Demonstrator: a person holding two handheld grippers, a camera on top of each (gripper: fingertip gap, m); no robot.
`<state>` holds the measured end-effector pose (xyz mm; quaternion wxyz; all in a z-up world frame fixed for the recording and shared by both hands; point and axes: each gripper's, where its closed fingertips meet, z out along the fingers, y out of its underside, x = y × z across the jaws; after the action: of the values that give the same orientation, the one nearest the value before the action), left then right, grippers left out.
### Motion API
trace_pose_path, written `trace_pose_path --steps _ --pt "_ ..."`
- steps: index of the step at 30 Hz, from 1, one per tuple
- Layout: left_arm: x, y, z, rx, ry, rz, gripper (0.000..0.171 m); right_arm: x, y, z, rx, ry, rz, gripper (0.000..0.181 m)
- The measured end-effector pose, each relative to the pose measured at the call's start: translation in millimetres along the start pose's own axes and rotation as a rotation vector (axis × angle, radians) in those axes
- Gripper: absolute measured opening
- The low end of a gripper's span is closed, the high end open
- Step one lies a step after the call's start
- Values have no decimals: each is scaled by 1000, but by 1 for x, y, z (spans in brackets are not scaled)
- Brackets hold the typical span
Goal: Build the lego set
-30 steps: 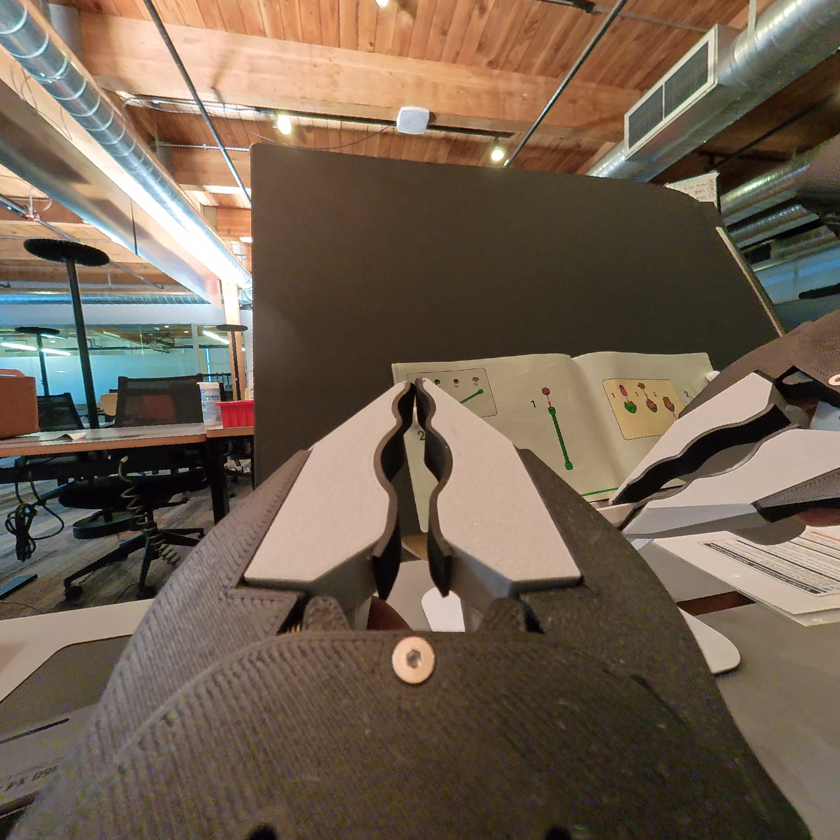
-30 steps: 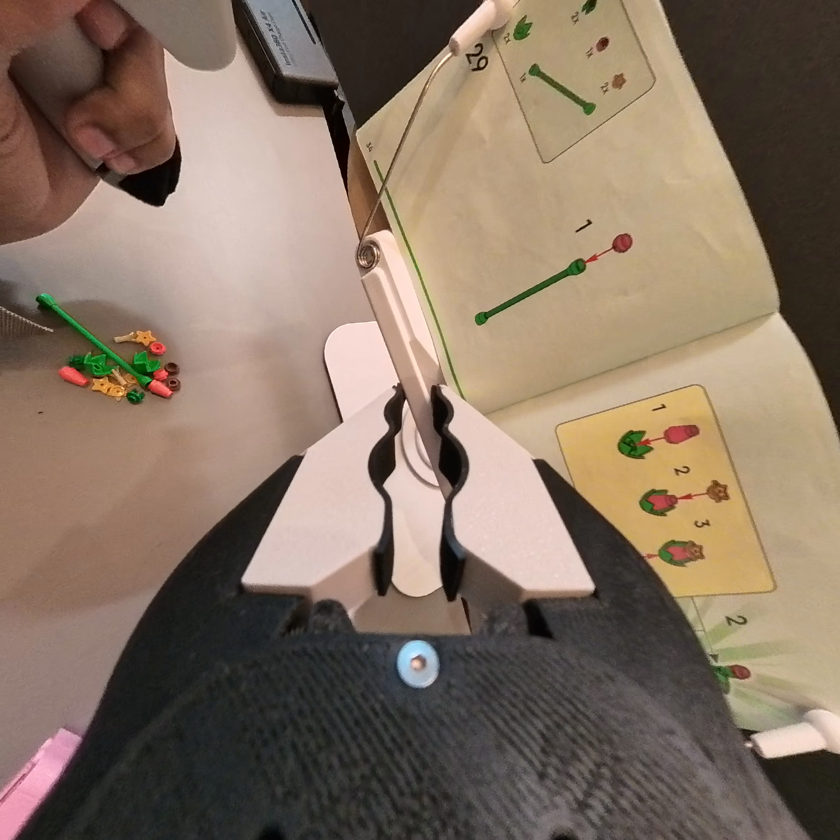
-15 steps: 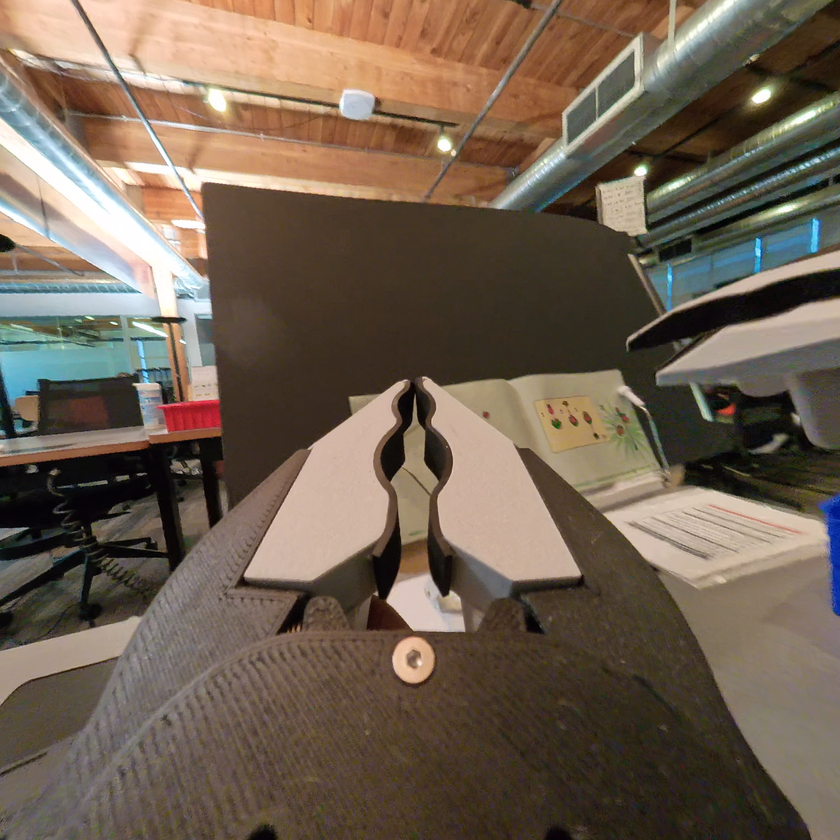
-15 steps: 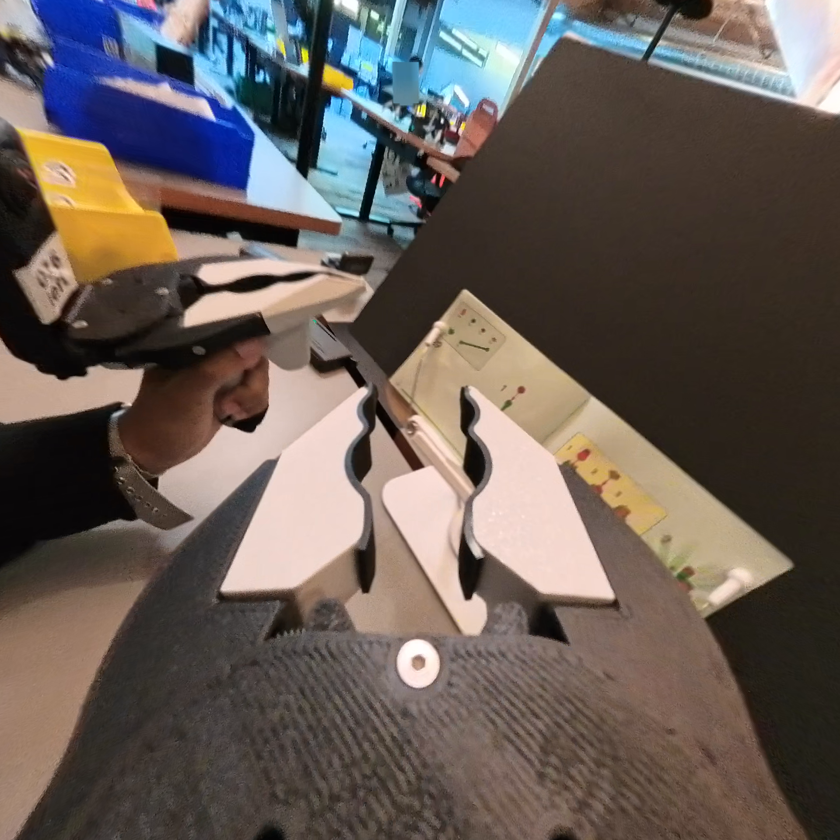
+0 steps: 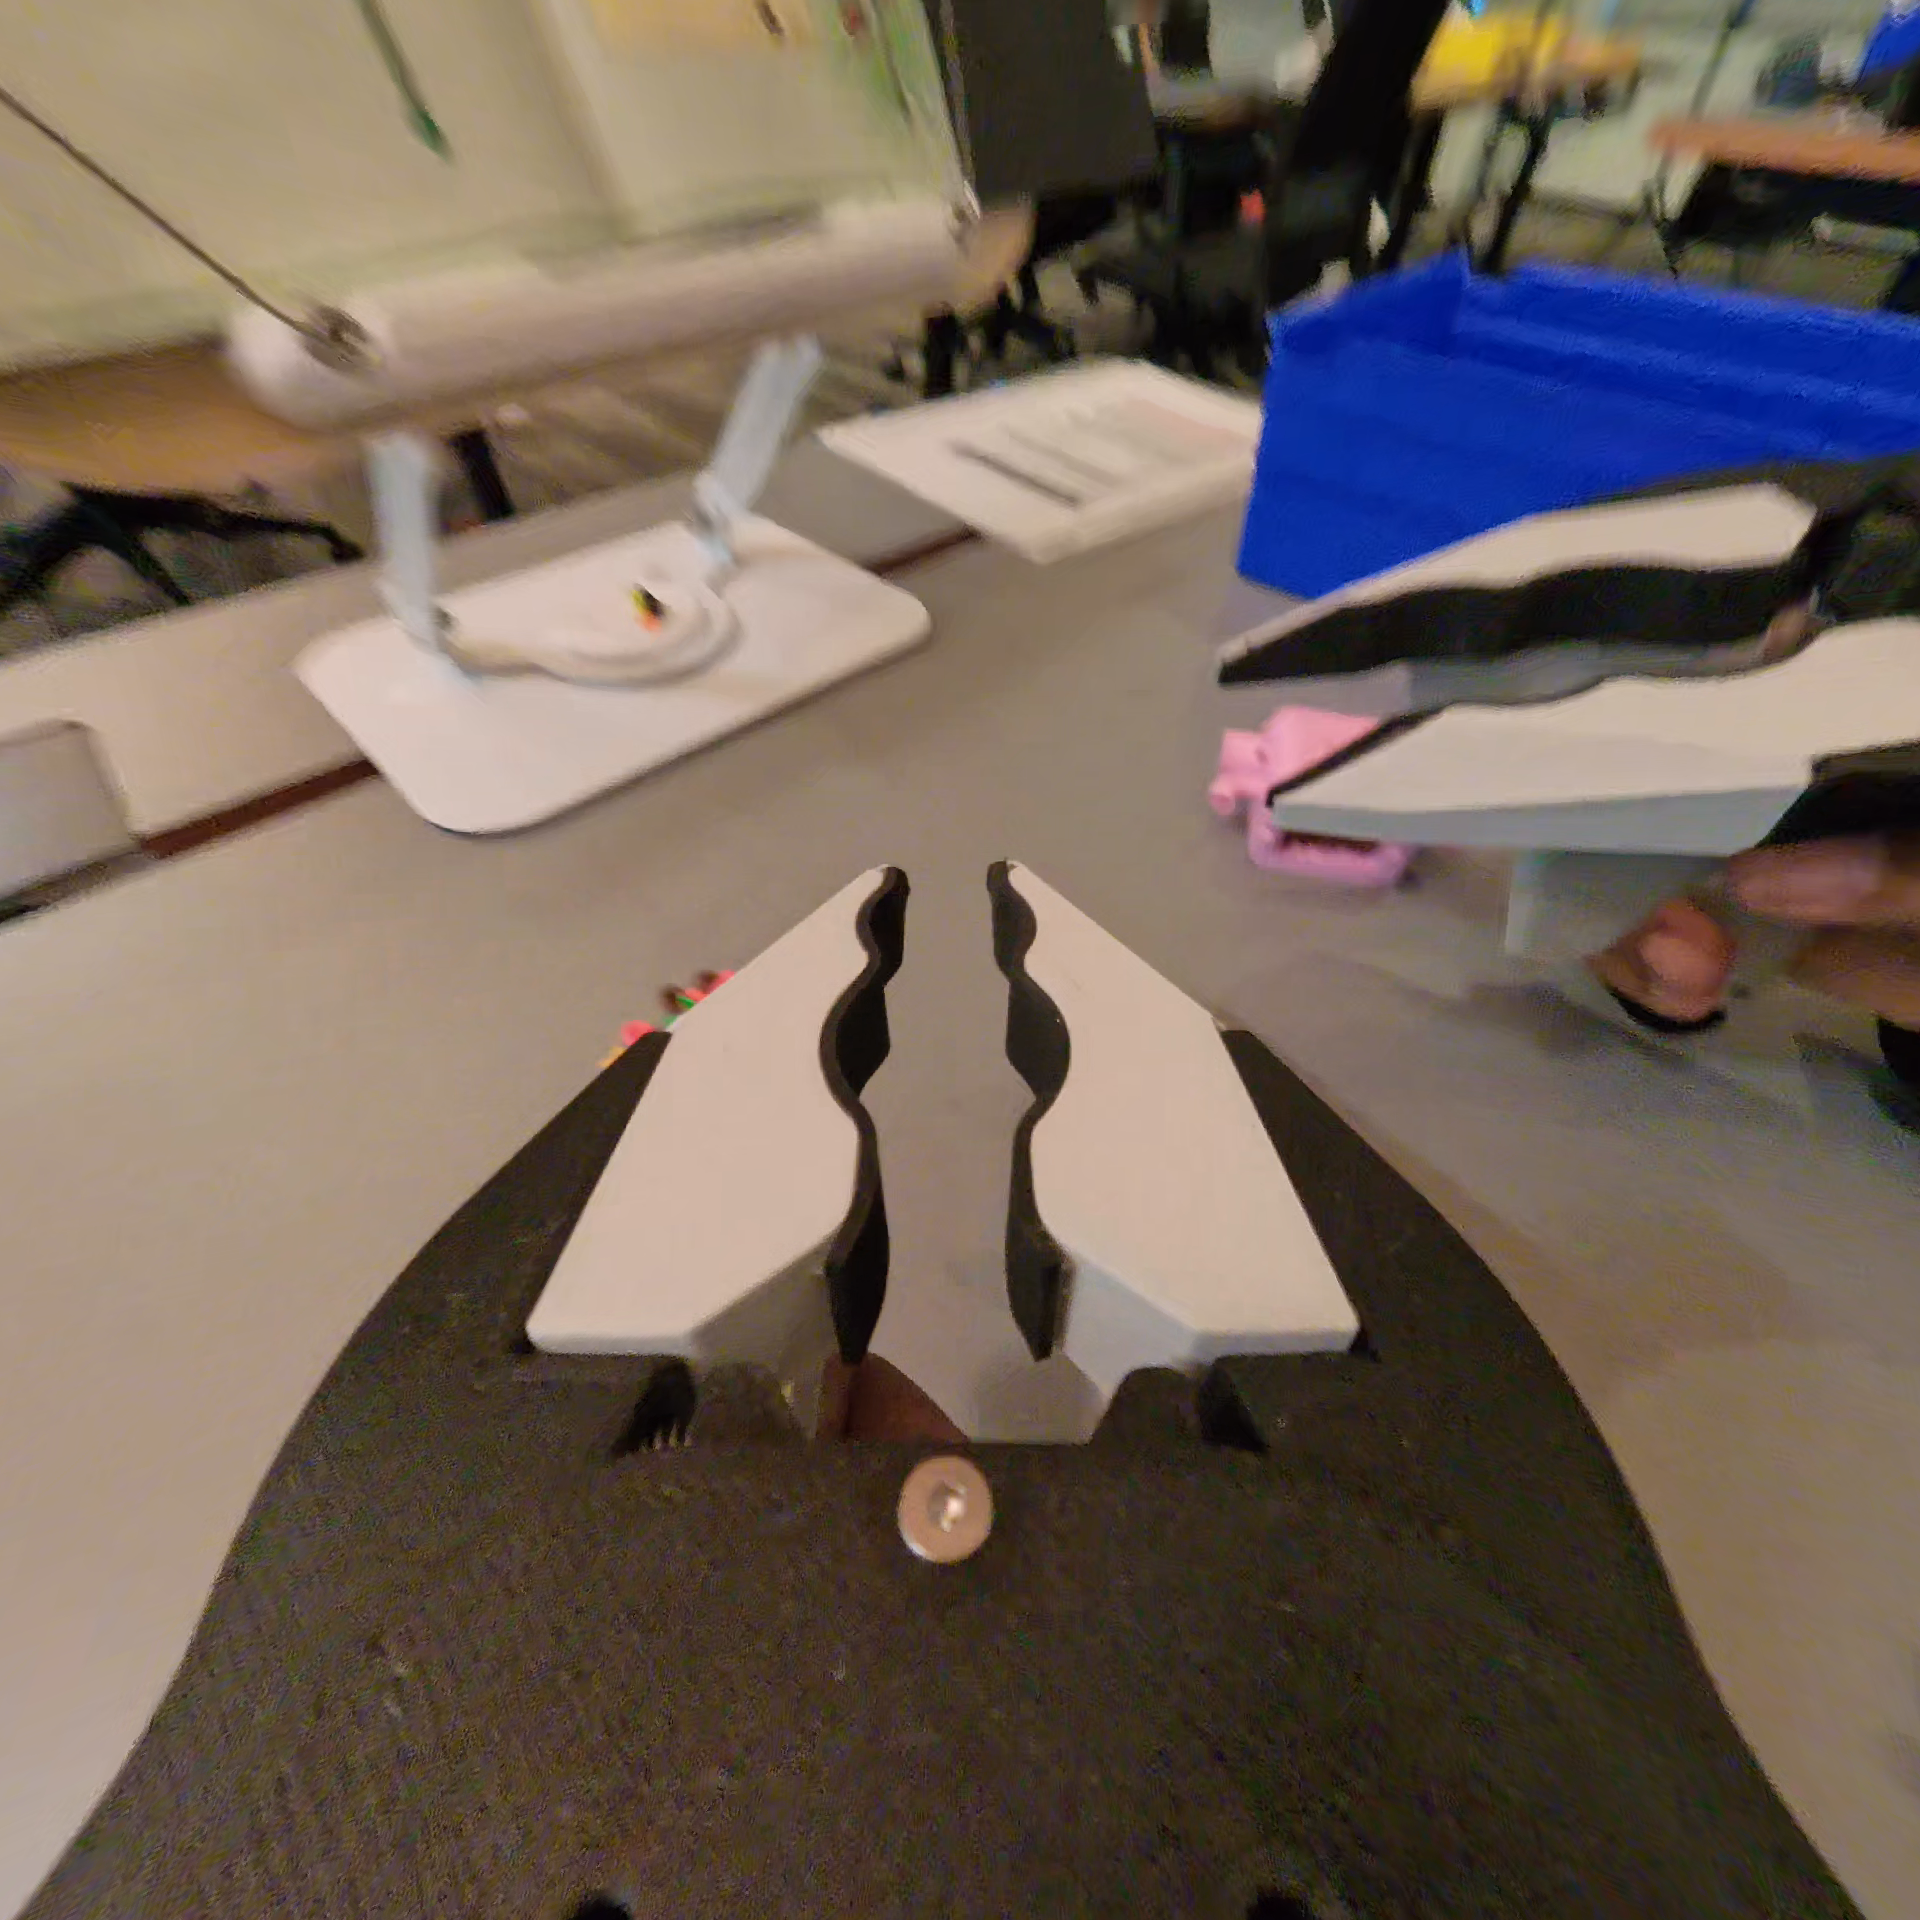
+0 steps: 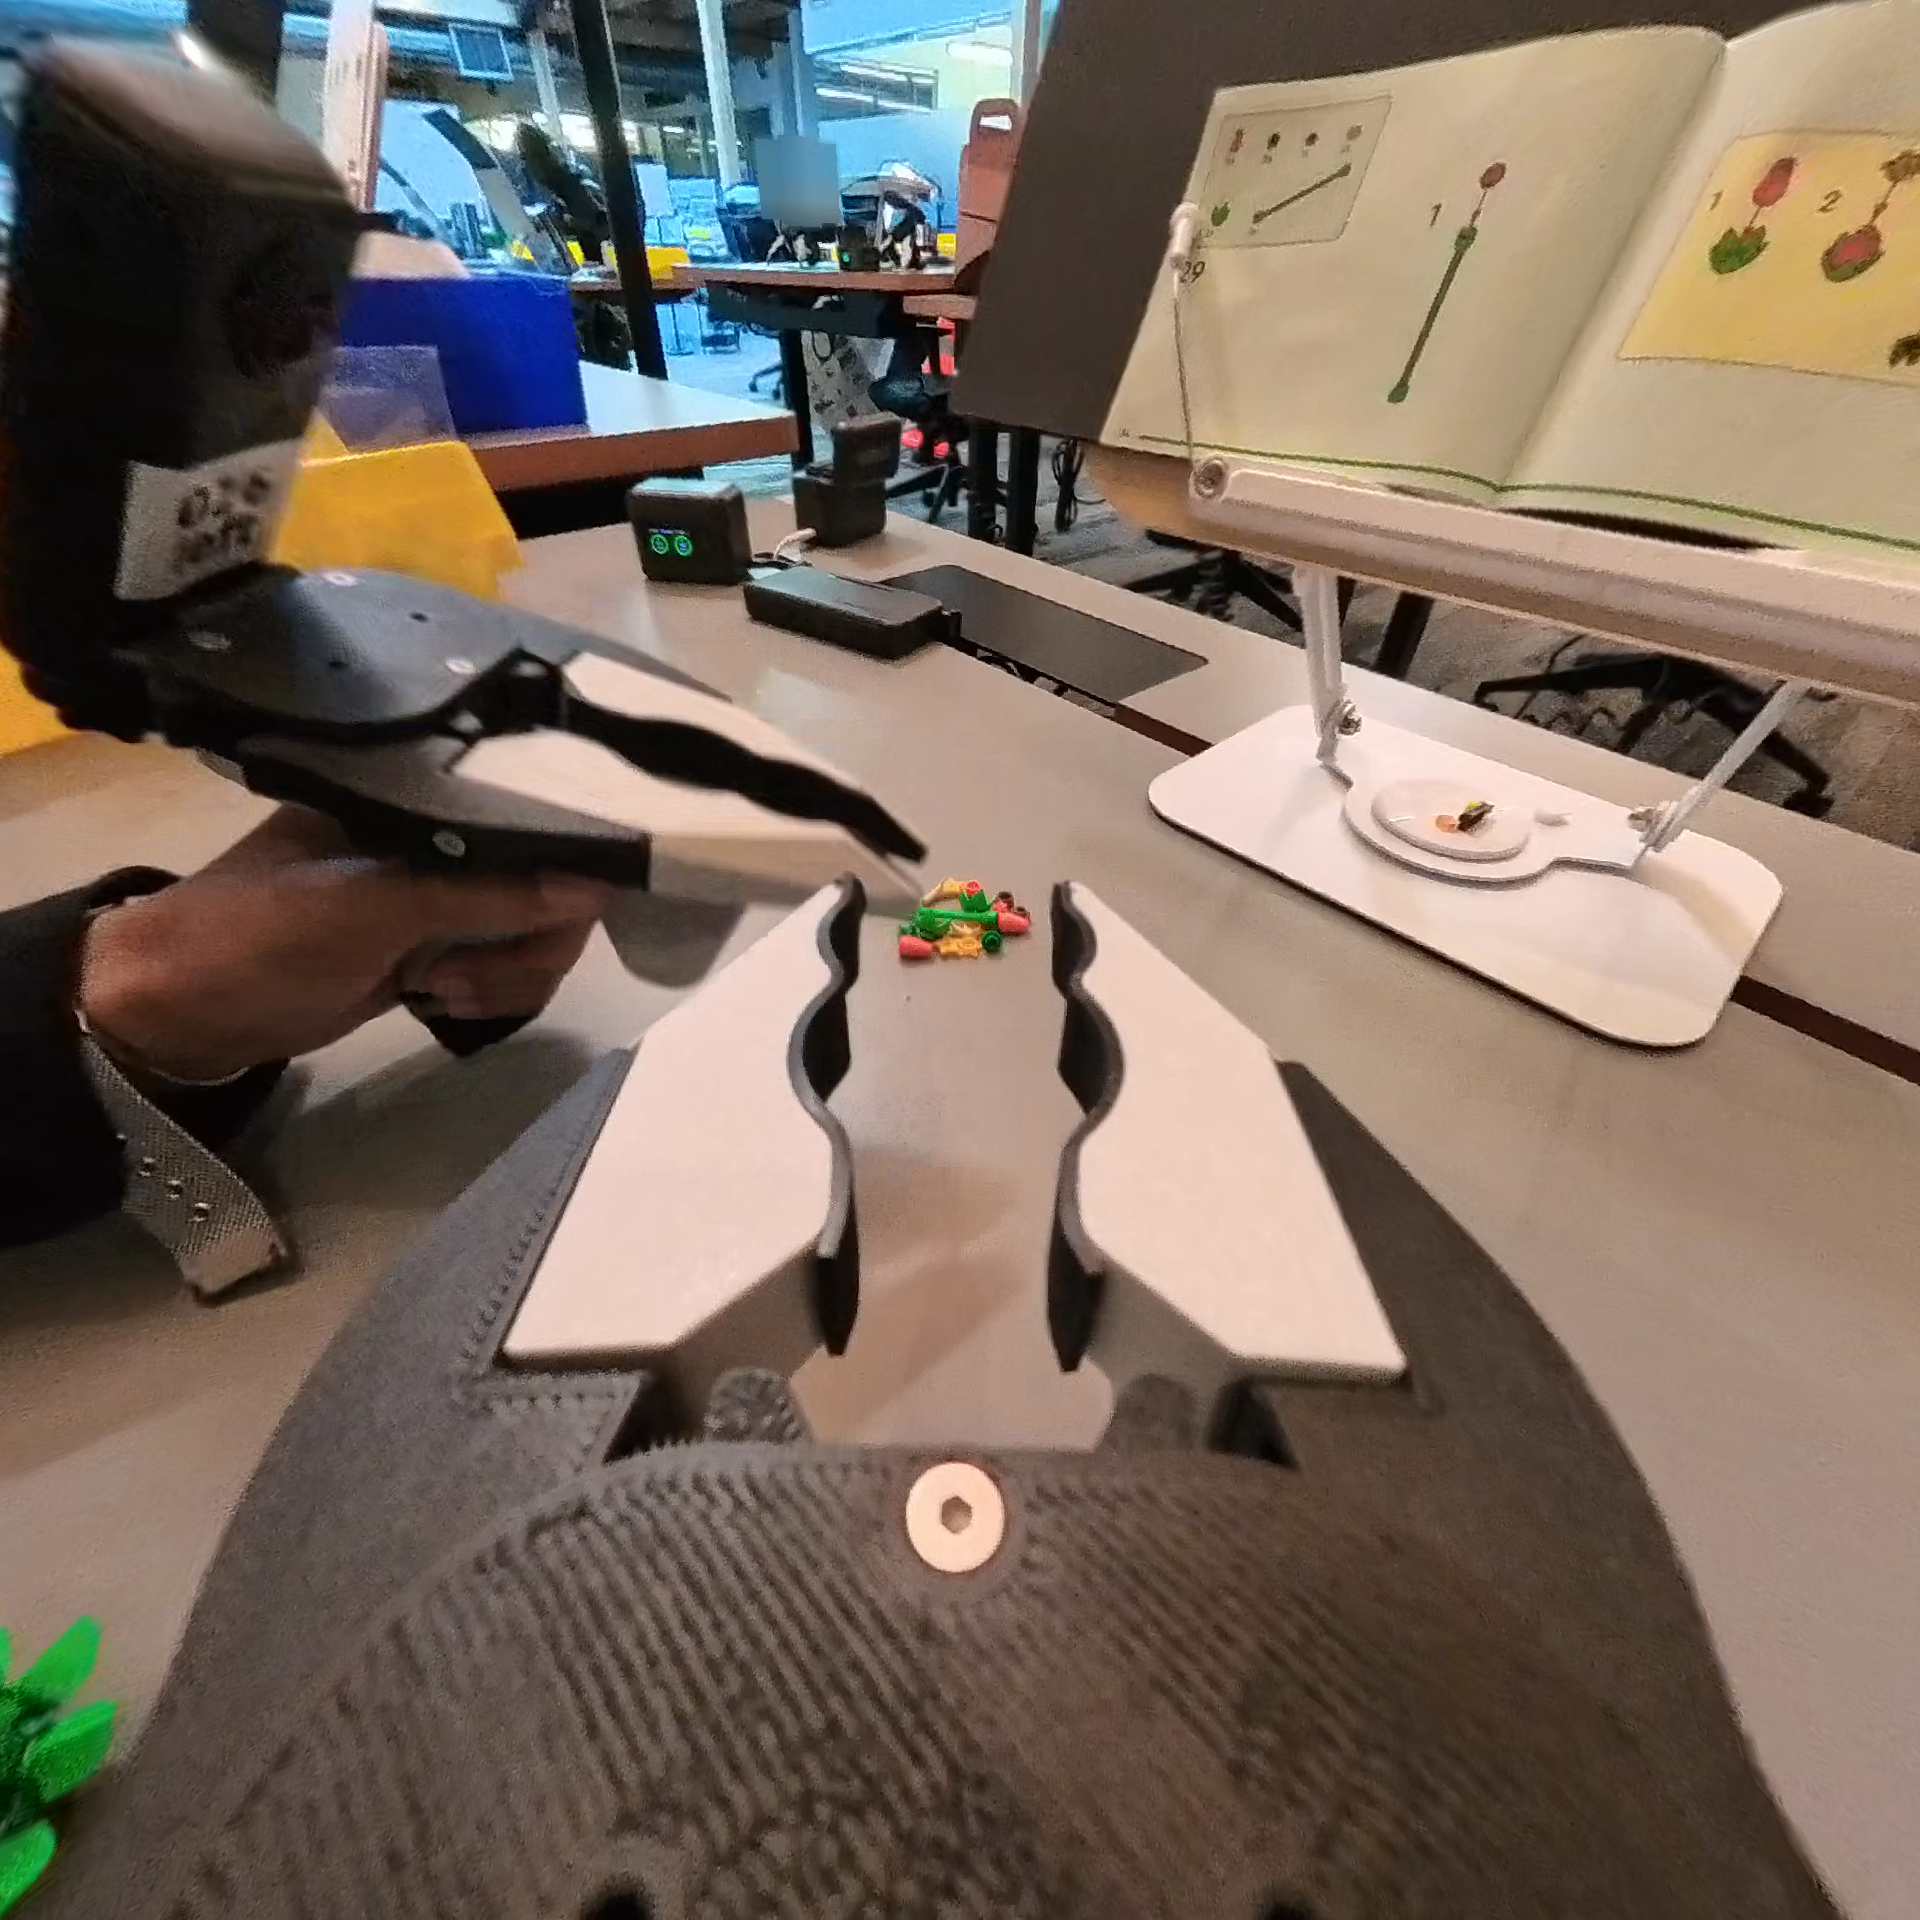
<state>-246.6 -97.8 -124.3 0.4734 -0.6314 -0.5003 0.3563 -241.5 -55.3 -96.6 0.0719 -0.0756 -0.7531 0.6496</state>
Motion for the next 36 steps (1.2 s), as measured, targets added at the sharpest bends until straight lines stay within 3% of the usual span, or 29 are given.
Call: trace_pose_path --steps 5,12,18,24,36 --pt "35 13 16 -63 103 6 25 9 3 -13 43 15 55 27" --pt "30 15 16 -68 88 -7 25 9 2 -15 74 -66 204 21" --pt "-10 22 6 -100 -32 42 19 10 13 -10 12 9 46 14" --pt "-42 18 -7 -44 -86 -77 19 9 23 -6 -49 23 -1 13" --pt "-81 36 -18 -156 -250 -41 18 30 0 -20 58 183 -107 0"
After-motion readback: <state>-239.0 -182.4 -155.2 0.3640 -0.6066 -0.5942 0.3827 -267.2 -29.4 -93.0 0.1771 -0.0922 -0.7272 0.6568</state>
